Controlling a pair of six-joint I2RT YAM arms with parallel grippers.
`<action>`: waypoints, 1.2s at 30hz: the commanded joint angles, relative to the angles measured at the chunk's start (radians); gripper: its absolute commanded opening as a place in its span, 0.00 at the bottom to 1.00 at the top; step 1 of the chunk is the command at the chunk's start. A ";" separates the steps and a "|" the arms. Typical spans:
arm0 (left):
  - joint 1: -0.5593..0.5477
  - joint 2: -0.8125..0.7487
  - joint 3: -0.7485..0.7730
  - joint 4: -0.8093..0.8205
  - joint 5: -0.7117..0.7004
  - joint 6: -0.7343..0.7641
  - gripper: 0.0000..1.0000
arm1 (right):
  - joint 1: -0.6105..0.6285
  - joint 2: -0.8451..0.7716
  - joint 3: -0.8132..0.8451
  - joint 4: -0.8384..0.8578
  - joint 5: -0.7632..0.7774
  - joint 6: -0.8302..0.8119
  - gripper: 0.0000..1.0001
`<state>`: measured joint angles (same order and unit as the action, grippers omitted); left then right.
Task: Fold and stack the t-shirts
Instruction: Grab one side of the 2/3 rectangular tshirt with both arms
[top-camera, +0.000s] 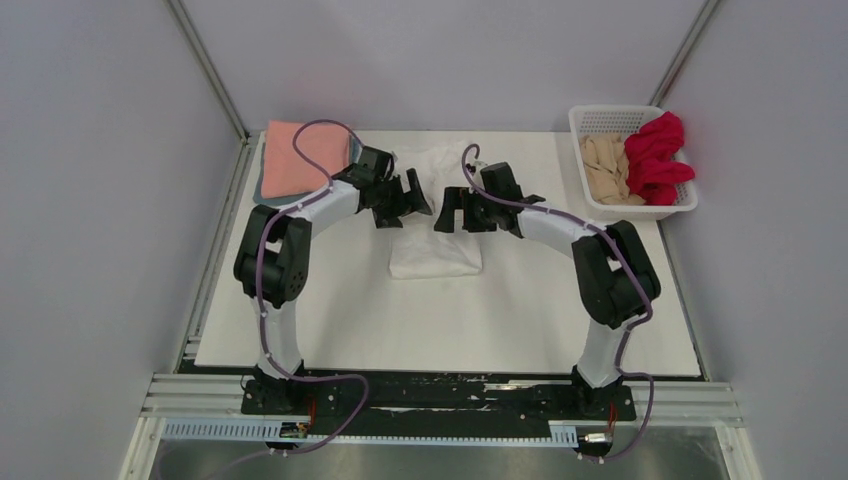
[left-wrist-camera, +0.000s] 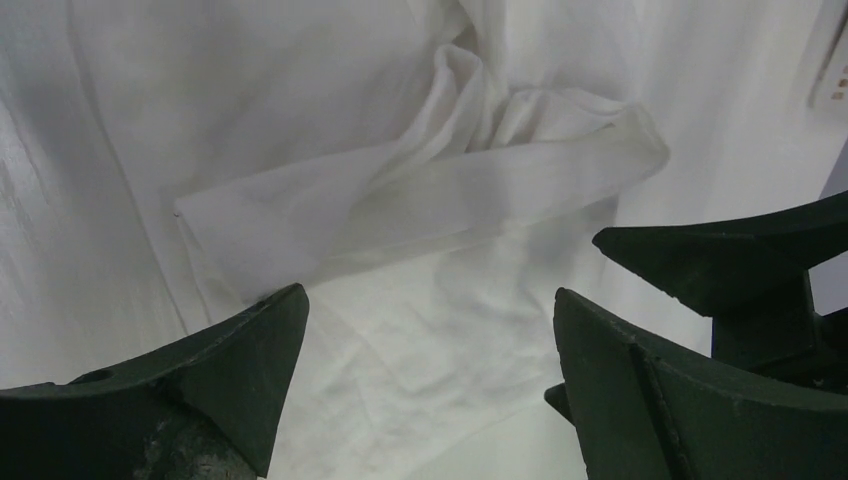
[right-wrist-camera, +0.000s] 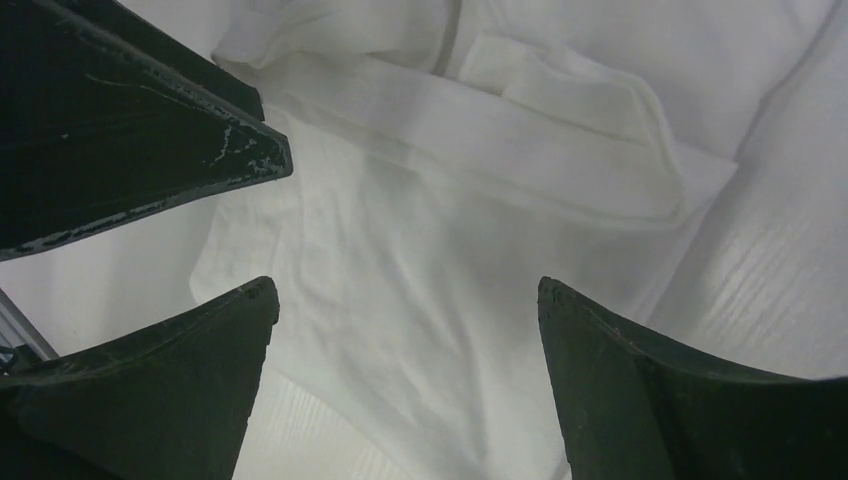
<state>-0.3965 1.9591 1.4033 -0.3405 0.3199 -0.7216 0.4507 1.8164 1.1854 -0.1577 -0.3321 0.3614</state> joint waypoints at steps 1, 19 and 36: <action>0.016 0.065 0.113 -0.052 -0.060 0.056 1.00 | -0.003 0.091 0.107 0.059 0.016 -0.057 1.00; 0.143 0.235 0.586 -0.215 -0.129 0.090 1.00 | -0.076 0.199 0.270 0.234 0.078 -0.059 1.00; -0.015 -0.451 -0.566 0.100 -0.099 -0.103 0.95 | -0.075 -0.287 -0.390 0.024 0.005 0.252 0.90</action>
<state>-0.3836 1.5337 0.9215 -0.3687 0.1879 -0.7509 0.3725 1.5166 0.8371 -0.1127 -0.2829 0.5198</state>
